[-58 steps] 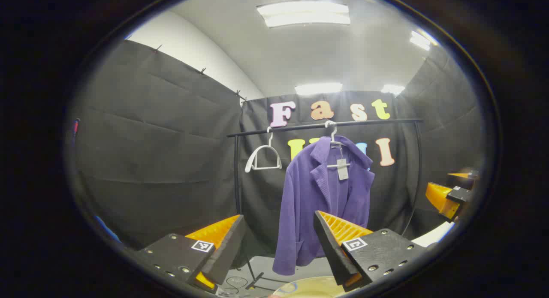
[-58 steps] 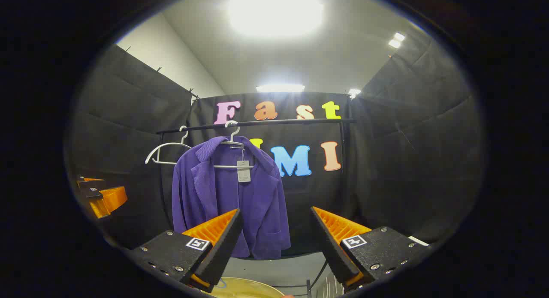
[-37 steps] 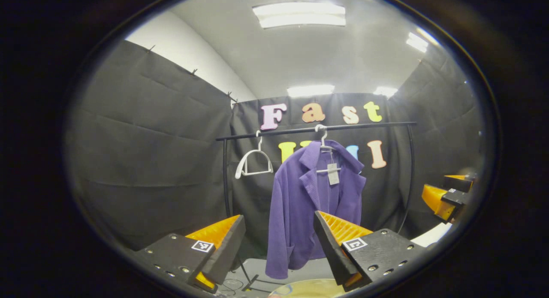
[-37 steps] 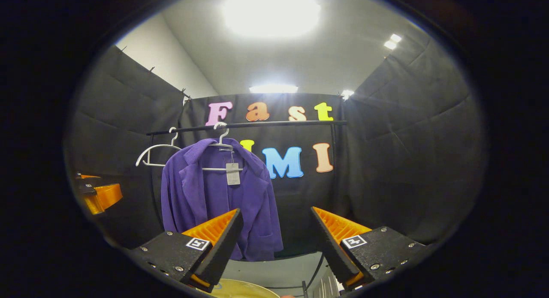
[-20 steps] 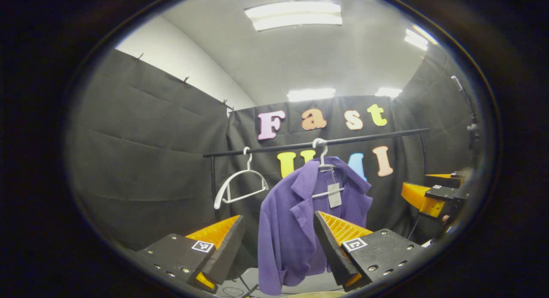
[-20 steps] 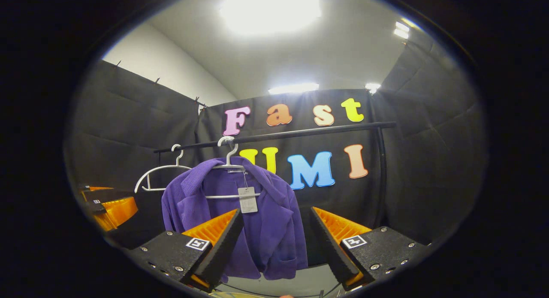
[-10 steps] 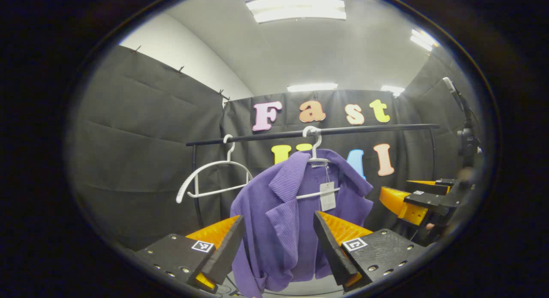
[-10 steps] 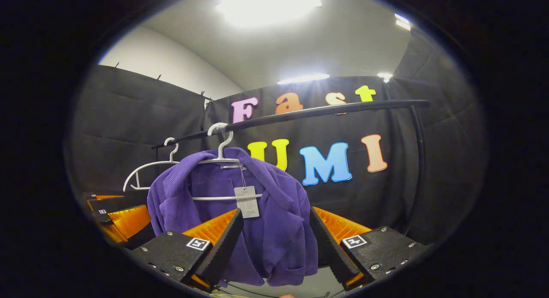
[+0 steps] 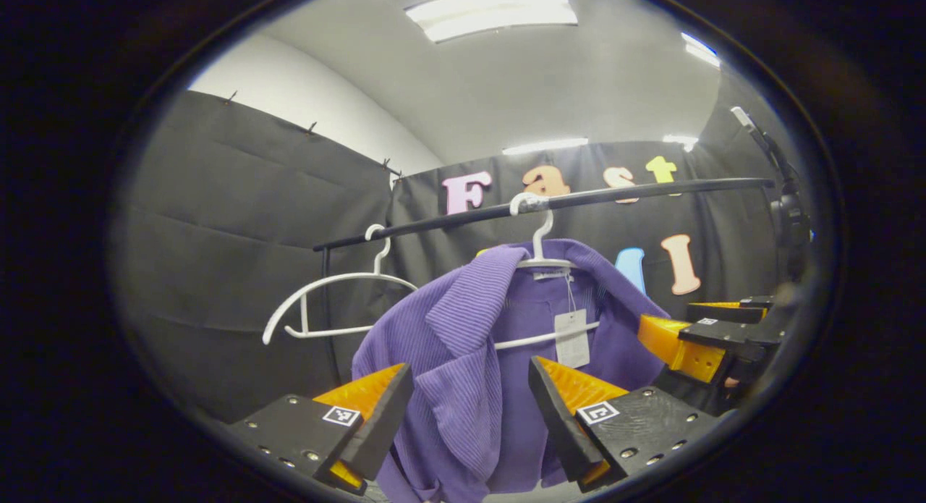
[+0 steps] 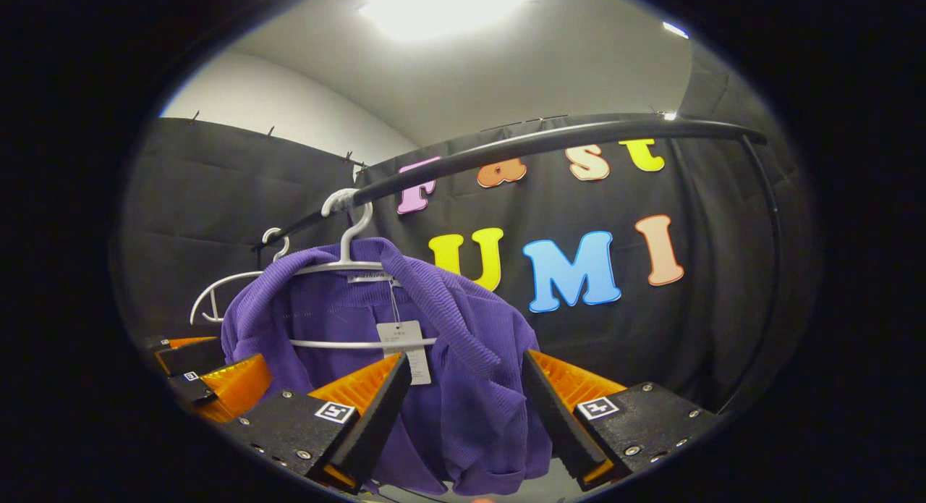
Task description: Grasp the clothes on the hanger with both hands and then place them into the laundry hamper below.
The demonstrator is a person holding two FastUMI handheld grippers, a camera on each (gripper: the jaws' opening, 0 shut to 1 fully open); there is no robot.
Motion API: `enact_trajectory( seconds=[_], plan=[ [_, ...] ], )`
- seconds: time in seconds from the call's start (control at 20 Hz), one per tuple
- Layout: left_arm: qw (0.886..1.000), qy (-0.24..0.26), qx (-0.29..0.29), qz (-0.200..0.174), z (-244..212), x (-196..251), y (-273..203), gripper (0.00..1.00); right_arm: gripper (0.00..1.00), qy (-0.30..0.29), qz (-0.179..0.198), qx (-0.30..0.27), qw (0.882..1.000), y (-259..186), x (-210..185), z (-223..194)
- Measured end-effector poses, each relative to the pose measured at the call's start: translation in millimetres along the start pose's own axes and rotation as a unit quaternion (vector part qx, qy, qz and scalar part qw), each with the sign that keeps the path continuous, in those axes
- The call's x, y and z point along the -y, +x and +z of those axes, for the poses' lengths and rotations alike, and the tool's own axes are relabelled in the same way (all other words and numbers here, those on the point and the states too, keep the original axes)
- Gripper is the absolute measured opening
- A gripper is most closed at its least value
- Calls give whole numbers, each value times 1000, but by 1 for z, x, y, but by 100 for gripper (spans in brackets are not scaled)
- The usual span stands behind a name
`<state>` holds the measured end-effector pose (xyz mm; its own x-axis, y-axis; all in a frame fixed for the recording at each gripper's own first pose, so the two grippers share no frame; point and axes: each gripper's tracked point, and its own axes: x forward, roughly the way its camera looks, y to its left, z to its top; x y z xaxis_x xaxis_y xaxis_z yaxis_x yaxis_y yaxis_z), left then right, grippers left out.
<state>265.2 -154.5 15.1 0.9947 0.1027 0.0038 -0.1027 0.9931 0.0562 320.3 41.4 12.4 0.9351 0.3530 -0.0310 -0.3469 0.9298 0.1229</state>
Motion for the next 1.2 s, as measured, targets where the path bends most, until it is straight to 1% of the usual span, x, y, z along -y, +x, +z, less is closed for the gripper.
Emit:
enact_trajectory(
  seconds=[0.05, 0.1, 0.15, 0.35, 0.45, 0.55, 0.6, 0.65, 0.75, 0.8, 0.85, 0.9, 0.95, 1.0, 1.05, 1.1, 1.15, 1.2],
  plan=[
    [1000, 5, -16, 5, -11, 1, 5, 93, 95, -1, 5, -7, 1000, 6, 0, -7],
    [999, 9, -31, 12, -21, 1, 10, 96, 95, -3, 6, -14, 1000, 14, 1, -15],
    [999, 8, -41, 17, -29, 1, 15, 93, 95, -4, 2, -22, 1000, 20, 5, -22],
    [998, 3, -58, 26, -51, 1, 32, 93, 95, 2, -4, -41, 999, 42, 13, -46],
    [997, -2, -69, 25, -60, 1, 41, 93, 95, 11, -7, -43, 999, 51, 17, -49],
    [997, -8, -76, 20, -66, 3, 49, 93, 91, 24, 1, -43, 999, 59, 15, -49],
    [996, -11, -82, 16, -69, 4, 51, 93, 86, 25, 7, -48, 998, 62, 13, -53],
    [996, -14, -87, 12, -73, 7, 51, 99, 81, 25, 16, -54, 998, 64, 11, -55],
    [996, -14, -87, 20, -73, 3, 50, 77, 65, 28, 61, -64, 996, 66, -5, -58],
    [996, -15, -85, 17, -72, 2, 50, 68, 45, 27, 69, -58, 996, 64, -7, -56],
    [997, -17, -78, 9, -67, 4, 47, 58, 24, 19, 60, -46, 997, 61, -2, -52],
    [997, -20, -74, -5, -62, 7, 47, 52, 7, 16, 69, -39, 997, 59, -4, -50],
    [997, -29, -71, -17, -60, 10, 44, 41, 5, 16, 85, -38, 996, 56, -11, -49],
    [997, -37, -68, -28, -57, 12, 42, 39, 4, 5, 85, -32, 996, 53, -12, -47],
    [996, -38, -66, -34, -55, 12, 42, 30, 4, -12, 78, -19, 997, 51, -8, -41],
    [997, -28, -63, -18, -59, 5, 50, 39, 4, -25, 74, -6, 997, 48, -5, -34],
    [998, -12, -57, 10, -49, -13, 43, 30, 4, -35, 71, 6, 997, 45, -5, -26],
    [998, -11, -54, 7, -46, -17, 44, 21, 4, -43, 72, 18, 996, 41, -6, -19]
  ],
)
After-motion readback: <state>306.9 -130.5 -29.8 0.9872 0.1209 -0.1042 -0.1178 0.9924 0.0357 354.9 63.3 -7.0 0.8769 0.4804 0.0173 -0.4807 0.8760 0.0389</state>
